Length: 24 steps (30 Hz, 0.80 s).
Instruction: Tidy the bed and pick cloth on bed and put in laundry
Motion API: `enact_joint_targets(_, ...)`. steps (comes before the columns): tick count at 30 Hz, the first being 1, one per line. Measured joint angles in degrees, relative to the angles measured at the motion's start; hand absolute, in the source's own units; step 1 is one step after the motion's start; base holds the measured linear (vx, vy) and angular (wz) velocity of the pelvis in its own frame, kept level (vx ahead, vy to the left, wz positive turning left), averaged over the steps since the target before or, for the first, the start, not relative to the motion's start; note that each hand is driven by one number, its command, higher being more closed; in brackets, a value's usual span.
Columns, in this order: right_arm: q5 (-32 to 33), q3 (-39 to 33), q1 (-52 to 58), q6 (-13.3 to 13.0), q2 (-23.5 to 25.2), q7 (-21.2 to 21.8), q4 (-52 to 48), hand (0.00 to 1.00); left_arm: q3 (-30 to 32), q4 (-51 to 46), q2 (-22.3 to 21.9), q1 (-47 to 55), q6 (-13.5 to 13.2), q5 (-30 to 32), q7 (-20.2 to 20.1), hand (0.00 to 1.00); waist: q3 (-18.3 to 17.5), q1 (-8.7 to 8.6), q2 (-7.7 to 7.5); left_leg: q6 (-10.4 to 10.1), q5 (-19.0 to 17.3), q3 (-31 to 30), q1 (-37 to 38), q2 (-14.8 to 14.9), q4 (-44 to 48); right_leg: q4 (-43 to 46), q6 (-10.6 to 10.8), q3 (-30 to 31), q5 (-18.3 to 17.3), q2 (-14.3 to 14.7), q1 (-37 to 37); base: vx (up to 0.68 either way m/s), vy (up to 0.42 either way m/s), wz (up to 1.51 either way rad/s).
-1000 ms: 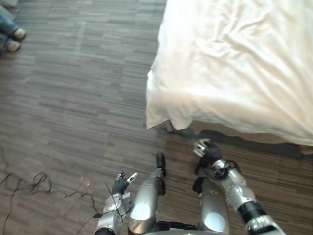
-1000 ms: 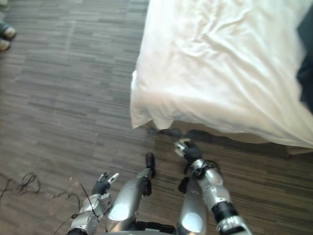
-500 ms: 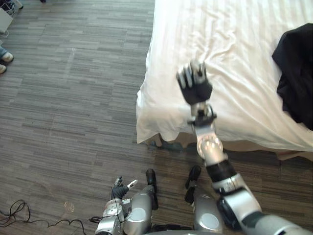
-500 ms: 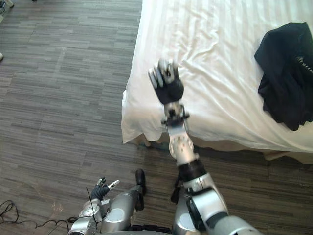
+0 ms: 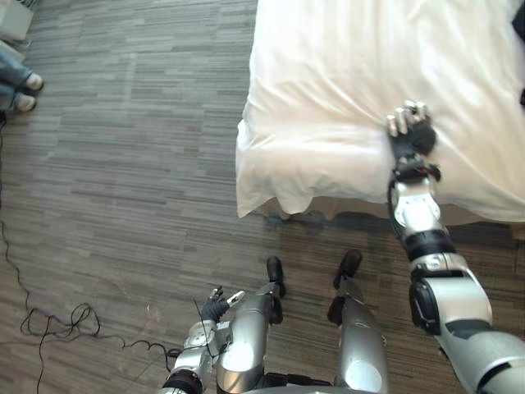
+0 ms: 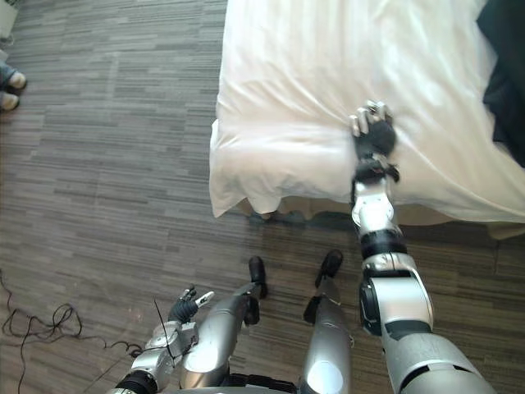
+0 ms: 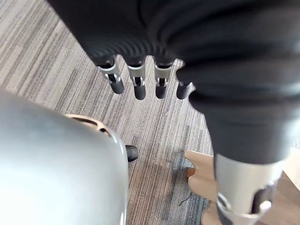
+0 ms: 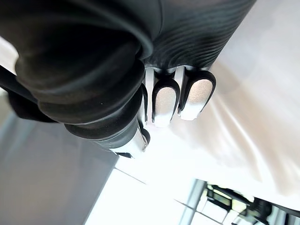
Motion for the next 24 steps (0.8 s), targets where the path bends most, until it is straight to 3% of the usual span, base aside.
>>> enact_joint_targets(1,-0.1,-1.0,4.5,0.3,0.9,-0.1,0.8,1.00,0.9,-0.1,-0.1,0.0,0.4,0.4,0.0,0.00,-0.1,-0.35,-0.37,0.1,-0.3,0.5,0.5,0.1,-0.1,-0.1,0.1,0.5,-0.1,0.1,0.2,0.10,0.005,-0.54)
enact_joint_targets(2,-1.1,-2.8,11.6,0.9,2.6,0.0,3.6,0.00,1.7,-0.1,-0.3,0.1,1.3,1.3,0.5,0.00,-0.2,-1.35,-0.82,0.1,-0.7,1.5,1.8,0.2,-0.6,-0.2,0.4,1.4,-0.3,0.2,0.8,0.09,0.010,-0.41)
enact_joint_targets(5,-6.0,-5.4,25.8,3.1,5.0,2.2,10.9,0.00,5.8,0.2,-1.6,0.8,3.1,2.0,1.8,0.00,-1.3,-4.59,-2.19,-0.8,-2.6,5.8,7.0,0.8,-2.3,-0.2,0.8,4.8,-1.1,1.2,3.2,0.11,0.043,-0.74)
enact_joint_targets(8,-13.0,-5.1,33.9,5.7,7.7,7.6,13.7,0.00,10.4,1.2,-3.4,1.3,4.6,5.7,2.8,0.00,-5.0,-5.06,-2.67,-2.1,-5.8,9.6,10.5,3.0,-0.5,0.3,0.5,7.0,-3.1,3.5,5.0,0.13,-0.004,-0.89)
enact_joint_targets(9,-17.8,-3.5,36.4,7.2,8.9,10.7,13.6,0.00,12.4,1.3,-4.7,2.5,5.5,11.2,4.1,0.00,-6.7,-5.07,-2.38,-3.4,-9.5,11.0,11.1,6.2,4.8,2.1,-0.2,8.2,-4.9,5.5,5.6,0.13,-0.031,-0.83)
enact_joint_targets(10,-19.7,-1.9,36.8,7.8,9.0,12.0,13.6,0.00,12.6,1.4,-4.8,3.2,5.9,12.9,4.8,0.00,-7.2,-5.09,-2.28,-4.2,-10.4,11.3,12.0,7.3,7.6,3.3,-0.7,8.8,-5.5,6.2,5.8,0.10,-0.052,-0.84)
enact_joint_targets(11,-22.8,1.7,36.7,8.4,9.3,13.9,13.5,0.00,14.0,1.3,-4.7,3.2,6.7,15.7,5.3,0.00,-7.9,-4.87,-2.70,-4.2,-10.8,8.3,9.7,9.7,18.0,7.0,-1.2,10.3,-7.8,6.8,5.5,0.05,-0.047,-0.75)
enact_joint_targets(13,-27.4,6.4,36.7,8.1,8.1,15.2,12.4,0.00,15.3,1.7,-4.9,3.8,8.2,18.1,6.9,0.00,-9.8,-3.99,-2.73,-2.6,-9.6,2.4,6.7,11.1,29.5,11.0,-1.6,13.5,-9.9,7.9,4.5,0.03,0.010,-1.05)
enact_joint_targets(15,-35.2,11.6,36.0,4.5,2.7,13.7,12.2,0.00,18.4,2.6,-6.5,5.3,10.2,18.7,7.2,0.00,-13.0,-3.46,-0.49,0.2,-7.7,-7.3,4.5,9.6,40.7,17.0,-1.6,21.2,-12.3,11.2,2.4,0.10,0.164,-1.75)
enact_joint_targets(16,-36.0,12.3,35.9,4.0,2.0,13.5,12.1,0.00,18.3,2.8,-6.5,5.4,10.5,18.9,7.2,0.00,-13.3,-3.32,-0.28,0.2,-7.7,-8.3,4.4,9.1,41.5,17.7,-1.6,22.3,-12.3,11.6,2.0,0.04,0.263,-1.88)
enact_joint_targets(17,-38.9,14.3,34.8,1.6,0.3,11.4,12.2,0.00,18.1,3.5,-6.2,5.4,11.7,19.1,7.3,0.00,-13.8,-3.23,0.32,1.3,-9.5,-11.3,4.3,7.6,43.5,19.3,-1.4,26.5,-12.3,13.3,0.4,-0.04,0.211,-1.65)
enact_joint_targets(18,-43.5,15.0,33.2,-2.6,0.5,6.1,12.4,0.00,17.4,3.9,-5.6,5.1,13.4,19.2,7.6,0.00,-14.0,-3.84,0.78,1.5,-13.4,-13.2,5.4,6.8,41.6,18.4,-0.5,29.3,-11.5,15.1,-1.0,-0.07,0.263,-1.75)
enact_joint_targets(19,-45.1,14.9,32.3,-4.4,0.8,4.0,12.1,0.00,16.6,4.3,-5.2,4.6,14.2,19.1,7.9,0.00,-14.0,-4.15,0.83,0.5,-15.1,-13.3,6.6,6.5,38.8,17.8,-0.1,29.2,-11.9,15.4,-1.9,-0.14,0.294,-1.82)
enact_joint_targets(20,-46.7,14.6,30.3,-7.0,2.5,0.6,10.5,0.00,14.9,5.3,-5.0,3.1,16.3,18.7,8.4,0.00,-14.4,-4.18,0.77,-1.9,-19.2,-8.9,12.0,5.2,28.3,18.5,-1.9,22.5,-13.1,12.5,-5.0,-0.18,0.354,-1.89)
enact_joint_targets(21,-48.5,14.8,29.5,-9.9,5.0,-1.1,7.1,0.00,13.0,6.2,-4.1,2.0,18.6,18.8,8.4,0.00,-14.3,-4.26,-1.35,-3.8,-20.4,-2.6,16.2,3.5,19.0,16.2,-4.4,14.1,-8.9,8.6,-6.2,-0.20,0.361,-1.93)
enact_joint_targets(22,-49.3,15.3,29.5,-11.1,5.8,-1.3,5.8,0.00,11.9,6.2,-3.4,1.7,19.3,18.8,8.3,0.00,-14.3,-4.20,-2.03,-4.0,-20.5,0.4,17.7,2.8,16.1,13.4,-5.0,10.8,-6.3,7.4,-5.4,-0.17,0.271,-1.70)
enact_joint_targets(23,-50.5,18.1,29.5,-11.6,6.4,-2.1,4.3,0.00,10.5,6.2,-2.3,1.7,19.7,18.8,8.3,0.00,-14.6,-4.47,-3.19,-2.5,-19.6,4.4,19.3,2.4,14.0,6.4,-9.5,4.9,-3.2,6.4,-2.1,-0.16,0.208,-1.47)
enact_joint_targets(24,-50.6,21.2,28.4,-11.0,6.7,-3.1,4.5,0.00,9.5,6.5,-1.5,1.1,19.9,18.7,8.3,0.00,-14.7,-4.65,-5.05,-1.4,-16.2,5.1,16.9,2.5,19.3,1.0,-16.6,2.7,-4.6,5.8,0.5,-0.15,0.148,-1.30)
